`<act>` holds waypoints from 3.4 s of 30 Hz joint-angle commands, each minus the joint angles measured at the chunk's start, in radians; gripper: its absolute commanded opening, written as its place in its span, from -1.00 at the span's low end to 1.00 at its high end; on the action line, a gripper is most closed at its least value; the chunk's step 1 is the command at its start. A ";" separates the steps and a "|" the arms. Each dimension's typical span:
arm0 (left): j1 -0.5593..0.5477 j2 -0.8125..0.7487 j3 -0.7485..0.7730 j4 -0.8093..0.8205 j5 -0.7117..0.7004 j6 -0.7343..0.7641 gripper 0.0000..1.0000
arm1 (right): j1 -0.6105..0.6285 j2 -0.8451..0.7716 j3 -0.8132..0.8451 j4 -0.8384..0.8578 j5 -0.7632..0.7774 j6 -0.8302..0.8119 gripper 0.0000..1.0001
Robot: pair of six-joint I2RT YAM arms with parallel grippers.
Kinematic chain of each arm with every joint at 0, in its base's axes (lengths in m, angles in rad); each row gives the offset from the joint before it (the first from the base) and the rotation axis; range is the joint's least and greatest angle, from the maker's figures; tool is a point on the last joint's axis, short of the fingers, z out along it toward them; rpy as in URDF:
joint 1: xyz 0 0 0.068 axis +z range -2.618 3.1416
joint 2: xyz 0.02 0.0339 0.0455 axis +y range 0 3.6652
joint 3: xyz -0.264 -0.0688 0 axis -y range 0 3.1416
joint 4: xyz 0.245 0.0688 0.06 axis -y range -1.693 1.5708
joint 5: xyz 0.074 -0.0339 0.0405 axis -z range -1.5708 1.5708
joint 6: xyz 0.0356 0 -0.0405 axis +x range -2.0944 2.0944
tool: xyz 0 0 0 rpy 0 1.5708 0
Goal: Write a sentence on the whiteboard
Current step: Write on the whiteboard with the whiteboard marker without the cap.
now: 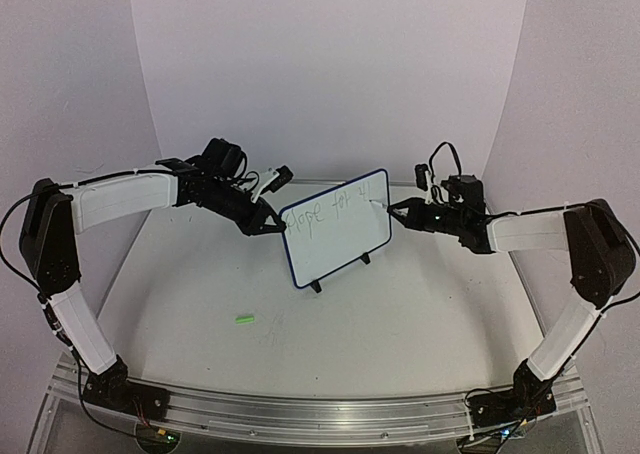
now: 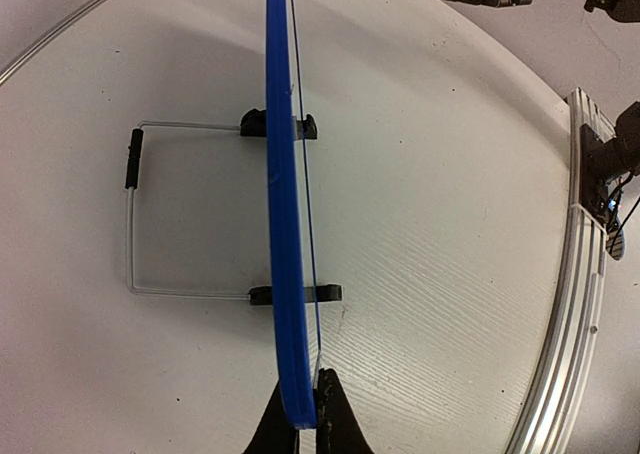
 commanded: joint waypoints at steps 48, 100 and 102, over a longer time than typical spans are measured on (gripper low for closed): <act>-0.004 0.025 0.005 -0.064 -0.043 0.029 -1.00 | 0.004 -0.015 0.074 0.025 0.054 0.002 -1.00; -0.004 0.024 0.004 -0.063 -0.047 0.028 -1.00 | 0.004 -0.068 -0.020 0.018 0.094 0.006 -1.00; -0.004 0.025 0.004 -0.064 -0.047 0.028 -1.00 | 0.003 -0.067 -0.011 0.021 0.094 0.006 -1.00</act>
